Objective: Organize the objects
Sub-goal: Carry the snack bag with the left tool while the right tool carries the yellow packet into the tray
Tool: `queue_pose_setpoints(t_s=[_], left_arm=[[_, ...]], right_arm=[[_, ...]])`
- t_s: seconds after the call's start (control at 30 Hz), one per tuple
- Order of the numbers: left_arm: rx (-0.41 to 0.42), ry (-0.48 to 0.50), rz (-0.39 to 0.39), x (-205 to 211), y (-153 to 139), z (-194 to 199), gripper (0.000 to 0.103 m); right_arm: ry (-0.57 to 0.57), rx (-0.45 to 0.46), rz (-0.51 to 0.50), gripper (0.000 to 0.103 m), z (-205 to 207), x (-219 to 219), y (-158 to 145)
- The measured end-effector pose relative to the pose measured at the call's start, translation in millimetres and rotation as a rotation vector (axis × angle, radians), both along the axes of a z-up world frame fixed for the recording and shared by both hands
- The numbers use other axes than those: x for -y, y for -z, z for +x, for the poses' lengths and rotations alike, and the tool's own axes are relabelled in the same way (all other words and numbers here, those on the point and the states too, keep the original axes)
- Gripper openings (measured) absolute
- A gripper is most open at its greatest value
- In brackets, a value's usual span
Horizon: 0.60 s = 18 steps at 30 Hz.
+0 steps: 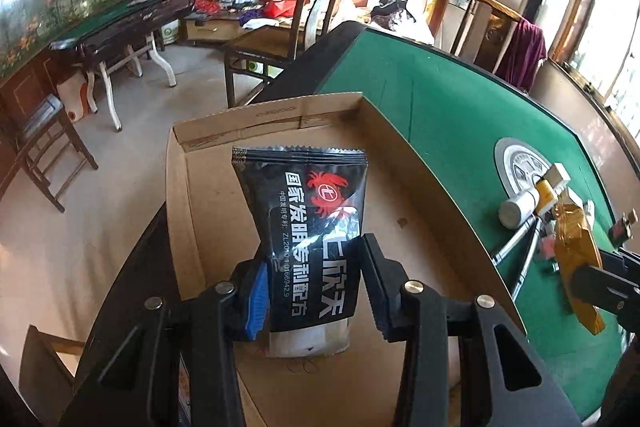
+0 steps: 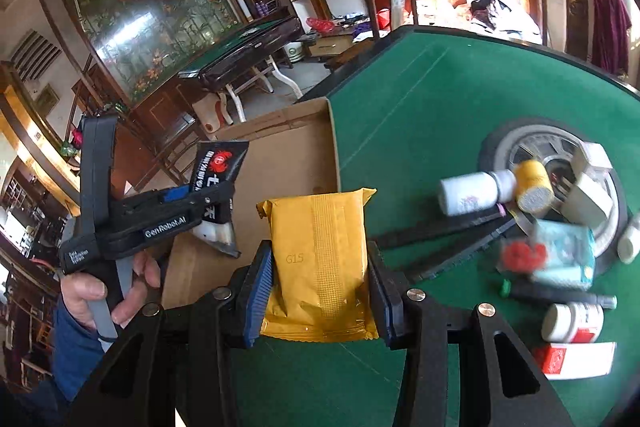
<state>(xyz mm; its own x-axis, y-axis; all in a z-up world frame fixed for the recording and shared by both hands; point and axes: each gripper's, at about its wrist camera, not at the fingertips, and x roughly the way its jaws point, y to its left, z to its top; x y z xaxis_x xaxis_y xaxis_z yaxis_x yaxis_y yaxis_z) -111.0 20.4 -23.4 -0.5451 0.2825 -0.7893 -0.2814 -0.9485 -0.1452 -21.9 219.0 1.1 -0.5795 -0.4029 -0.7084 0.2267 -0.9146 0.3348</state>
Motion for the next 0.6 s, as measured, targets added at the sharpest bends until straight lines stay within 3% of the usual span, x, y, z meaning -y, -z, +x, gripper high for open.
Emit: queue_pose_setpoints(t_s=[0.2, 0.3, 0.6], left_arm=[[0.070, -0.089, 0.032, 15.8, 12.8, -37.6, 0.039], [0.083, -0.103, 0.012, 13.5, 19.7, -51.7, 0.038], [0.074, -0.104, 0.060, 17.3, 26.9, -64.4, 0.038]], right_arm=[[-0.030, 0.092, -0.021, 0.048, -94.8, 48.9, 12.2], [-0.017, 0.130, -0.014, 0.048, -130.7, 68.6, 27.0], [0.027, 0.189, 0.058, 0.048, -179.0, 86.7, 57.1]])
